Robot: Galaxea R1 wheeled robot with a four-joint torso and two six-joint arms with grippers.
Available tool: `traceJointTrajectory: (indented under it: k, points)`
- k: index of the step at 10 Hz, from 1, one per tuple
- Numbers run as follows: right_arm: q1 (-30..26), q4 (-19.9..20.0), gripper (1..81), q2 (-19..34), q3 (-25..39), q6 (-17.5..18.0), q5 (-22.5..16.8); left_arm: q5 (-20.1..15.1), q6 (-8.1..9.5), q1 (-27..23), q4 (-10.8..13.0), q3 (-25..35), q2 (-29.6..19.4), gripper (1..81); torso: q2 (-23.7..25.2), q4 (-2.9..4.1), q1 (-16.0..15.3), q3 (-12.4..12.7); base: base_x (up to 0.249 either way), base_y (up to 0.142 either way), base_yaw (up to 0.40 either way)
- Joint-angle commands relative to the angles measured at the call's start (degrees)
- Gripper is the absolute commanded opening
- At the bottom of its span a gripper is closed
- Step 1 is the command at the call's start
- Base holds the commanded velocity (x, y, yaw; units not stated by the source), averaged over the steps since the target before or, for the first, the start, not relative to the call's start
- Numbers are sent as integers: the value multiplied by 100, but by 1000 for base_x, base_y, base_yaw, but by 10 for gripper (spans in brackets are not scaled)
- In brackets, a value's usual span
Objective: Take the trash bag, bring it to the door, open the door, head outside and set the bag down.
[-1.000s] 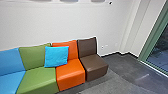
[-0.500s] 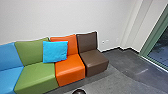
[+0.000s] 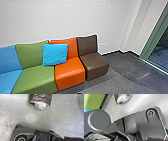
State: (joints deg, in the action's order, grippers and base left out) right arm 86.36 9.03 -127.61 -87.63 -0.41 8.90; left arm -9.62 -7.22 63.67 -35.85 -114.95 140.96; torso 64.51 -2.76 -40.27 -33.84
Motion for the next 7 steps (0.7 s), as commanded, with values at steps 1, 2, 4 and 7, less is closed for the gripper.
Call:
traceJointTrajectory:
  k: [1,2,4,7]
  points:
    - [-175,28,811,347,229,-11,-355,-444,10,-500,-97,42,-199,811,551,0,-356,0,0,0,0]
    - [-158,37,811,435,282,-11,-240,-436,19,-561,-106,42,-199,811,761,0,-487,0,0,0,0]
    - [-123,55,811,682,414,-11,-152,-444,19,-737,-220,7,-190,811,1207,0,-763,0,0,0,0]
    - [141,72,811,996,457,-2,-134,-524,19,-825,-203,-11,-129,811,1823,0,-1147,0,0,0,0]
